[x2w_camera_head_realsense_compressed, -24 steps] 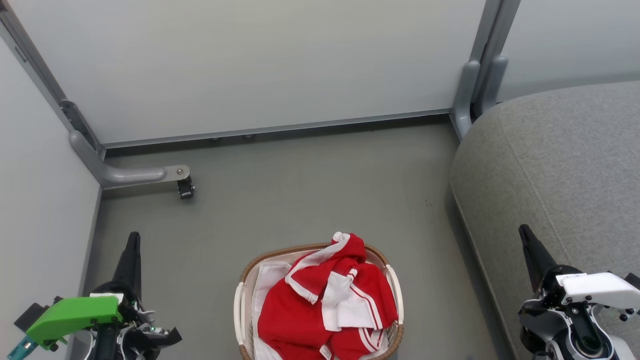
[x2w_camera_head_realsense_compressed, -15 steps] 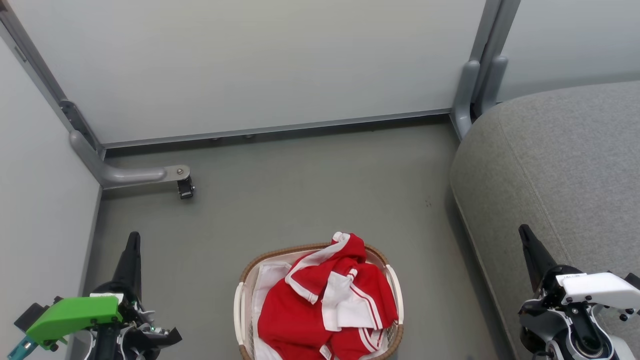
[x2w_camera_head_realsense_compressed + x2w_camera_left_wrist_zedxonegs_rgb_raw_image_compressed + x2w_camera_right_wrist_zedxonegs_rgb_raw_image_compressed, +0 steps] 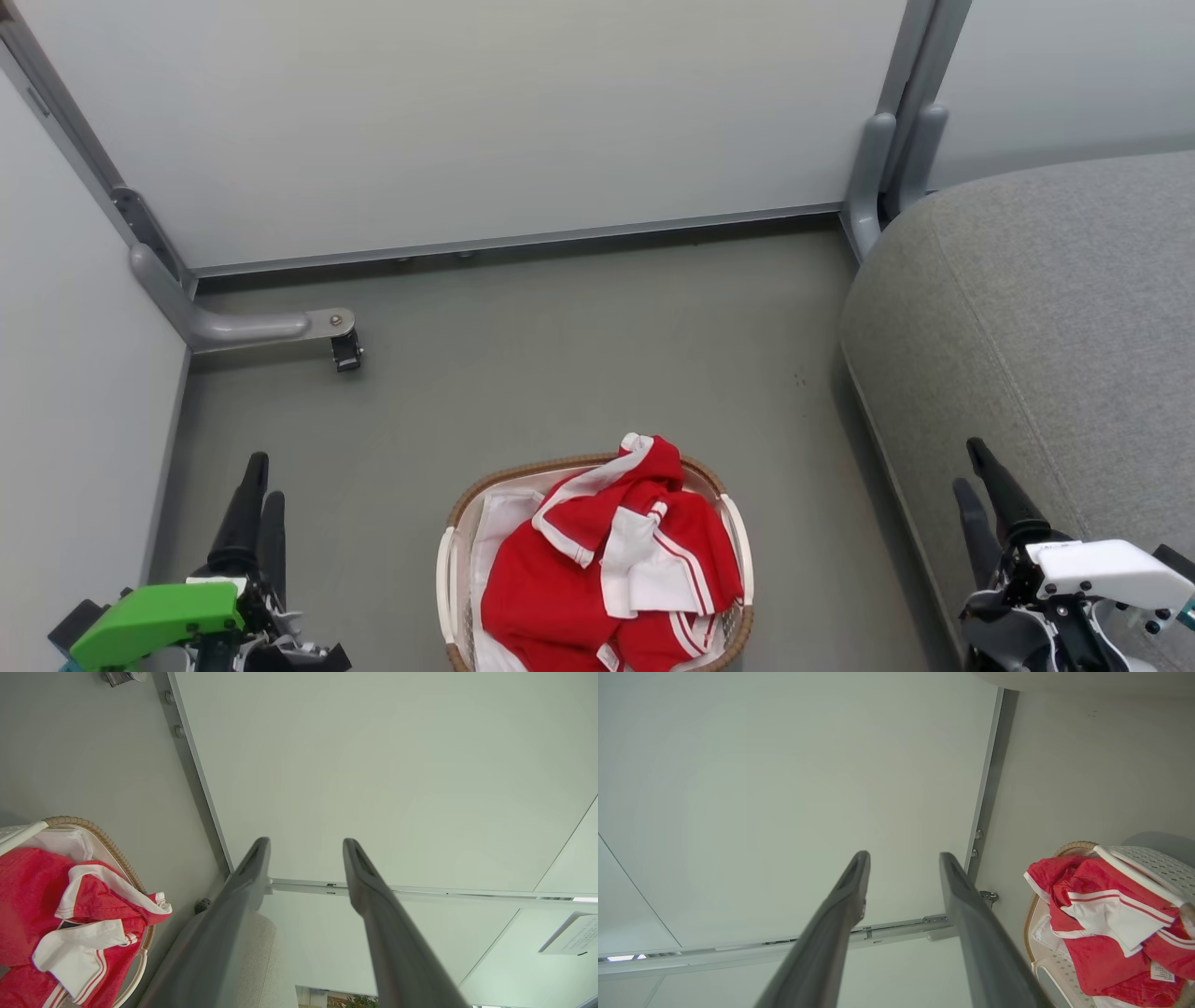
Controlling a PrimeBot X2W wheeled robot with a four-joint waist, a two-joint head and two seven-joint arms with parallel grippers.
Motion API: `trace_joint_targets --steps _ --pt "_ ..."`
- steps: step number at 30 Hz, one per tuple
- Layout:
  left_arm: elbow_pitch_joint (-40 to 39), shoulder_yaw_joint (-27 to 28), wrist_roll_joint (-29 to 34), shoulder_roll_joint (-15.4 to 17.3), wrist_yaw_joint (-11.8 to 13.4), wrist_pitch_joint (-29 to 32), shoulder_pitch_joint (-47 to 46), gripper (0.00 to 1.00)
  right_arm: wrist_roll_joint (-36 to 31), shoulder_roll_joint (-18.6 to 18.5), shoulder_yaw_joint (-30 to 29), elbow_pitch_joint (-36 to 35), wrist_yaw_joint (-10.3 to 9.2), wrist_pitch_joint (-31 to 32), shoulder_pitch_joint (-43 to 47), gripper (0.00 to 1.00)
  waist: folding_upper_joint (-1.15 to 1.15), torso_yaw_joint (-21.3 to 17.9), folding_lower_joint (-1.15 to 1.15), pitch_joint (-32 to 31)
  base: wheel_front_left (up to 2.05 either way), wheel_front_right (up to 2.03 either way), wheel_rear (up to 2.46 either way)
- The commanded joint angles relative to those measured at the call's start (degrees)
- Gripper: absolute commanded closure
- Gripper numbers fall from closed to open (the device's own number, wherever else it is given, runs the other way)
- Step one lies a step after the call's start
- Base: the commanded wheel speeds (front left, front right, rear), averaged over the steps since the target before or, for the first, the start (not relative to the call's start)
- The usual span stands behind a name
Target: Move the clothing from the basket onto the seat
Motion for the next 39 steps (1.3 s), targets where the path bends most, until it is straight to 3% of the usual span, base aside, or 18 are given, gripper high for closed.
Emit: trace_joint_targets --steps 1,18,39 --pt "-0.60 -0.36 0.29 0.08 -0.01 -0.45 -0.15 0.00 -0.18 -0.10 0.41 -0.38 0.00 -0.45 -0.17 0.00 0.00 0.00 0.00 0.00 0.00 0.00 0.00" --pt "-3.73 -3.41 6.97 0.19 -0.06 -5.12 1.82 0.00 -6.73 -0.31 2.12 -0.80 0.00 -5.14 0.64 0.00 0.00 0.02 0.00 0.10 0.00 0.00 0.00" --pt "-9.97 -7.41 29.15 0.32 2.68 -9.79 3.48 0.00 -30.02 -0.50 2.02 -5.15 0.01 -9.82 1.76 0.00 0.00 0.20 0.00 0.35 0.00 0.00 0.00"
